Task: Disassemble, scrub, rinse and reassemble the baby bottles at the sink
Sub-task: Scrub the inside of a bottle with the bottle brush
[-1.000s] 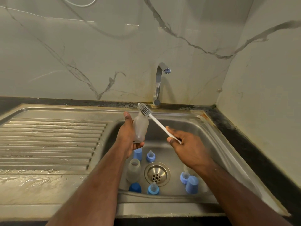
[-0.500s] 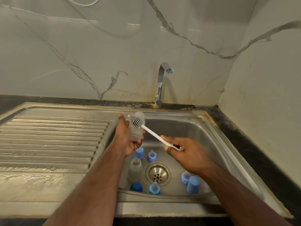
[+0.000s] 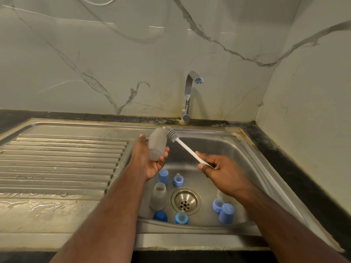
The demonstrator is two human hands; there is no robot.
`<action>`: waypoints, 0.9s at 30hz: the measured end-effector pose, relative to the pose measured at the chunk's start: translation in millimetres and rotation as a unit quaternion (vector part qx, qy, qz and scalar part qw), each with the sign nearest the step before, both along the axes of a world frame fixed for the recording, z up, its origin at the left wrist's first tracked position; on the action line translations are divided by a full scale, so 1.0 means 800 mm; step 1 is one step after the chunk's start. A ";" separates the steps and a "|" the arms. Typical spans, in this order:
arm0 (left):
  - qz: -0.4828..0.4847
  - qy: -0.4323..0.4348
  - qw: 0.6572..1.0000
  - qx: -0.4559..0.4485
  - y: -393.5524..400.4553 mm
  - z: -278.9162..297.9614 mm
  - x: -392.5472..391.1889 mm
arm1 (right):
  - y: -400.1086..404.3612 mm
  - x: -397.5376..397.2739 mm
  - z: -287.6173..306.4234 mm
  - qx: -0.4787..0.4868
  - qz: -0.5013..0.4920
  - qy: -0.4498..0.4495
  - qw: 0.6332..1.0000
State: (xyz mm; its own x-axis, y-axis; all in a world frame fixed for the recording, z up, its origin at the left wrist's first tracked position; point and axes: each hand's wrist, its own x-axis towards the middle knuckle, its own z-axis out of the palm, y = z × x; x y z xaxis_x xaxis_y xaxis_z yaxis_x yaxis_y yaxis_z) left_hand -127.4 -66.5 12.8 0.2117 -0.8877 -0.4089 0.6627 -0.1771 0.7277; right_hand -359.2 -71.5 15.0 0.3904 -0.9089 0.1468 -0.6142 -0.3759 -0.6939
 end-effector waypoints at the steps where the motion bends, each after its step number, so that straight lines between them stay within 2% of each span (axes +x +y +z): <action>1: 0.005 0.003 1.000 -0.001 0.000 0.000 0.000 | 0.004 -0.001 0.000 0.012 0.018 -0.020 1.000; 4: 0.020 0.020 1.000 -0.004 0.002 0.001 -0.001 | 0.016 0.001 0.002 0.055 0.080 -0.029 0.995; 9: 0.027 0.050 0.998 0.000 0.006 0.002 -0.003 | -0.002 0.001 -0.005 0.034 0.023 -0.034 0.999; 13: 0.041 0.074 0.996 -0.012 0.005 0.000 0.001 | 0.015 0.001 0.002 0.066 0.080 -0.061 0.993; 18: 0.032 0.080 0.996 -0.008 0.006 0.001 0.001 | -0.002 0.002 -0.004 0.058 0.018 -0.065 0.996; 22: 0.045 0.078 0.996 -0.007 0.004 0.000 0.002 | 0.014 0.001 0.000 0.096 0.079 -0.099 0.987; 27: 0.005 0.075 0.997 -0.007 0.010 0.004 0.001 | -0.005 0.000 -0.004 0.042 0.005 -0.060 0.997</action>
